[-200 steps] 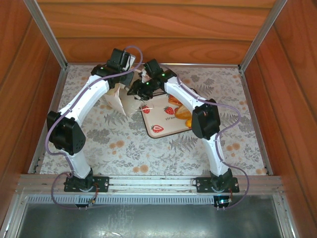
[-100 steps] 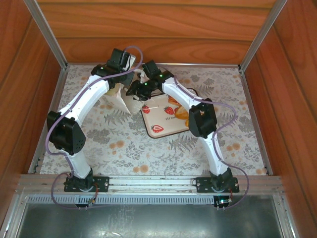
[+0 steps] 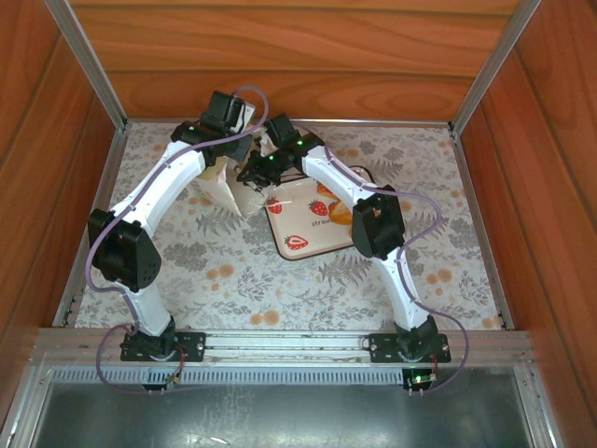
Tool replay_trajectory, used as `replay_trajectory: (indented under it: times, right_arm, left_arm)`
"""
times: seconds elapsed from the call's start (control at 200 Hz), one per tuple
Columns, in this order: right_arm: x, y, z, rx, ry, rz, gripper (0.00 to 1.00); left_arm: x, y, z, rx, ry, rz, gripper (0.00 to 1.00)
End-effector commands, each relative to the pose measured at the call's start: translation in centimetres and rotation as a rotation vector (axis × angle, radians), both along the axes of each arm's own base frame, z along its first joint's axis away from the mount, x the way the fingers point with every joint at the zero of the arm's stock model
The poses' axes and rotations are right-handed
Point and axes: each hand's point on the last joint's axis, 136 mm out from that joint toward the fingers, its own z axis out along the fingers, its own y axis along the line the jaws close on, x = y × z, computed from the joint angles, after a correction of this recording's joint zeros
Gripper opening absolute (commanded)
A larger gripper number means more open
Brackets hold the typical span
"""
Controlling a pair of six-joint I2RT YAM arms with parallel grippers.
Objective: Take the fake bread out of the paper bag
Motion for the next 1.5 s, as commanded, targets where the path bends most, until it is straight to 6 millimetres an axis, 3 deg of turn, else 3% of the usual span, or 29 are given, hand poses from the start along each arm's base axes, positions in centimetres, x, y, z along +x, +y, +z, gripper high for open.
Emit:
replay_trajectory:
  times: [0.0, 0.17, 0.425, 1.07, 1.225, 1.494]
  right_arm:
    - [0.7, -0.1, 1.2, 0.009, -0.051, 0.006, 0.06]
    - [-0.5, -1.6, 2.8, -0.02, -0.084, 0.004, 0.0]
    - [-2.5, -4.4, 5.7, -0.047, -0.15, -0.022, 0.0]
    - [-6.3, -9.3, 9.5, -0.181, -0.275, -0.009, 0.0]
    - [-6.6, -9.4, 10.4, -0.16, -0.312, -0.008, 0.0]
    - [-6.9, -8.0, 10.7, -0.096, -0.302, 0.036, 0.0]
  left_arm:
    - [-0.4, -0.6, 0.7, -0.029, -0.007, -0.019, 0.0]
    - [0.0, 0.1, 0.6, -0.017, -0.014, 0.029, 0.0]
    - [0.7, 1.0, 0.4, 0.012, -0.03, 0.1, 0.0]
    - [1.7, 1.8, 0.6, 0.022, -0.056, 0.171, 0.0]
    - [1.8, 1.8, 0.5, 0.021, -0.057, 0.178, 0.0]
    - [1.6, 1.6, 1.3, 0.009, -0.067, 0.166, 0.0]
